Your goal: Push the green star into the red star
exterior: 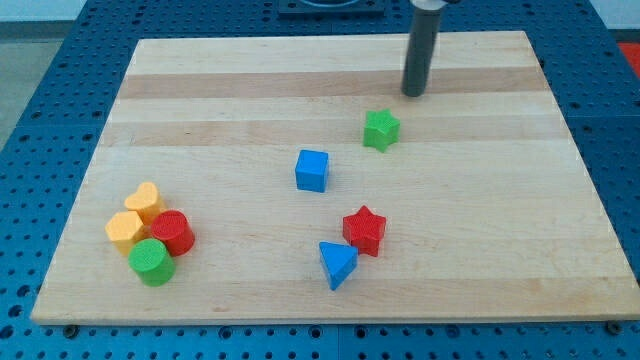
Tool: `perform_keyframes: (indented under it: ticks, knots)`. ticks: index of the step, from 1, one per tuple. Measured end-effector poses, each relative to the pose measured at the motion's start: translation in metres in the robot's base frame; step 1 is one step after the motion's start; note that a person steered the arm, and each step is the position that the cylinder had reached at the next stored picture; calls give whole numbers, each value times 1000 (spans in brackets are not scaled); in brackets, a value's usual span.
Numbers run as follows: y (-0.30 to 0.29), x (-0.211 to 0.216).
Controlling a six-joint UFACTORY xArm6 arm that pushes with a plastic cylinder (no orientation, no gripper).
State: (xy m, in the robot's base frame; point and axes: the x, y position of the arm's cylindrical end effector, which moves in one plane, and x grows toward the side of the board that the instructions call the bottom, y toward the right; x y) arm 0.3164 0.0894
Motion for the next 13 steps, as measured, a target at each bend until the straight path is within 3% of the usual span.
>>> perform_keyframes:
  ticks: [1, 3, 13]
  knots:
    - [-45, 9]
    - [-44, 38]
    - [-20, 92]
